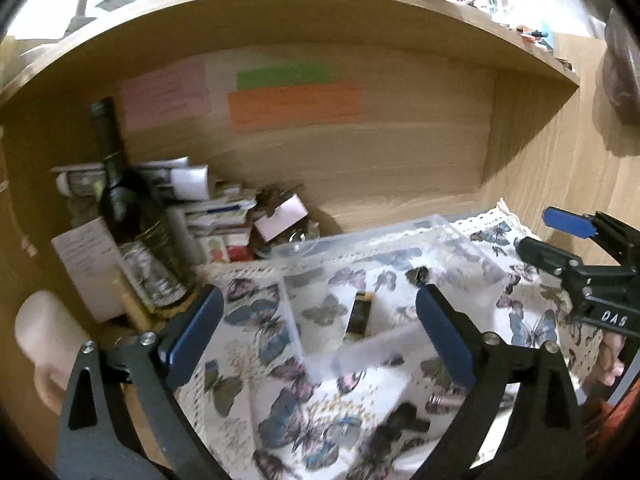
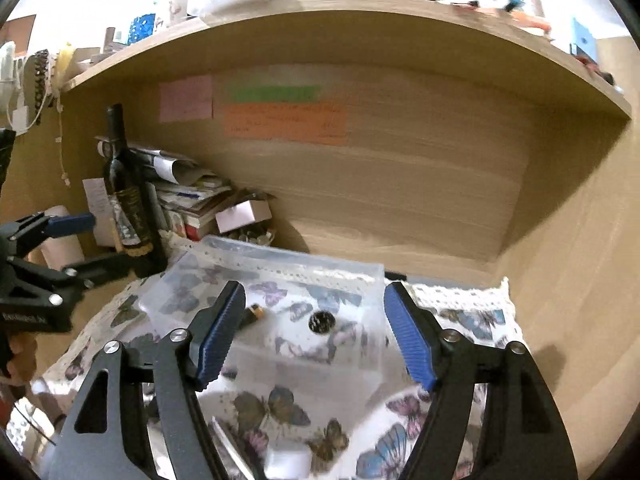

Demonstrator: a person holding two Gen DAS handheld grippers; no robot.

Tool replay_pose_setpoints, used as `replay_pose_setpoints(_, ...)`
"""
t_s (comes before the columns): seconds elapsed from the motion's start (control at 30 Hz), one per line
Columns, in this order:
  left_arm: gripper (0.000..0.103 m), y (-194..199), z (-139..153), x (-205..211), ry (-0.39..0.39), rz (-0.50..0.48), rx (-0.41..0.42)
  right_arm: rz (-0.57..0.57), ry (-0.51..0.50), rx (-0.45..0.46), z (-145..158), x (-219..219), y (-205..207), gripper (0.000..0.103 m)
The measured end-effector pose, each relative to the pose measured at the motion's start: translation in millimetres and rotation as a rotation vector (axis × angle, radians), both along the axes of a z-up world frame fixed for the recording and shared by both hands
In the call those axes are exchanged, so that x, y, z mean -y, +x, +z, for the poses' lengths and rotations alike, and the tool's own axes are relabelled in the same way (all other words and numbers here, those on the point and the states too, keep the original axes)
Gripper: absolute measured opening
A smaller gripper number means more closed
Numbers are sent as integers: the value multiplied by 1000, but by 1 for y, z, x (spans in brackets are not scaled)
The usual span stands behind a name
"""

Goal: Organize rigid objects
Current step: 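Move both tools back over the cloth toward the keys and white plug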

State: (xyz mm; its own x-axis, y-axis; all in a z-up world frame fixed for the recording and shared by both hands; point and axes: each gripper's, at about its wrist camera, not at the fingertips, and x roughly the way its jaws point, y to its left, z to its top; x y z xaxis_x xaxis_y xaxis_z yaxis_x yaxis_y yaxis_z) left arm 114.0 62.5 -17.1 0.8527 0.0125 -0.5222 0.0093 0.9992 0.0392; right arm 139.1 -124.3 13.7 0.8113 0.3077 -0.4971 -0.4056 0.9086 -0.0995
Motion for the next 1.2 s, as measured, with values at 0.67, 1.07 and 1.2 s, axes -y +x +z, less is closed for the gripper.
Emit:
replay_pose_setpoints(0.67, 83, -26, -107, -12, -72, -9, -325, -67, 14, -275, -85, 35, -26, 72)
replay_pose_setpoints(1.07, 66, -7, -129, 3, -53, -108, -440, -30, 10, -356, -103, 26, -20, 70)
replay_pose_setpoints(1.2, 66, 0, -129, 8, -42, -125, -436, -13, 10, -378, -109, 22, -16, 63)
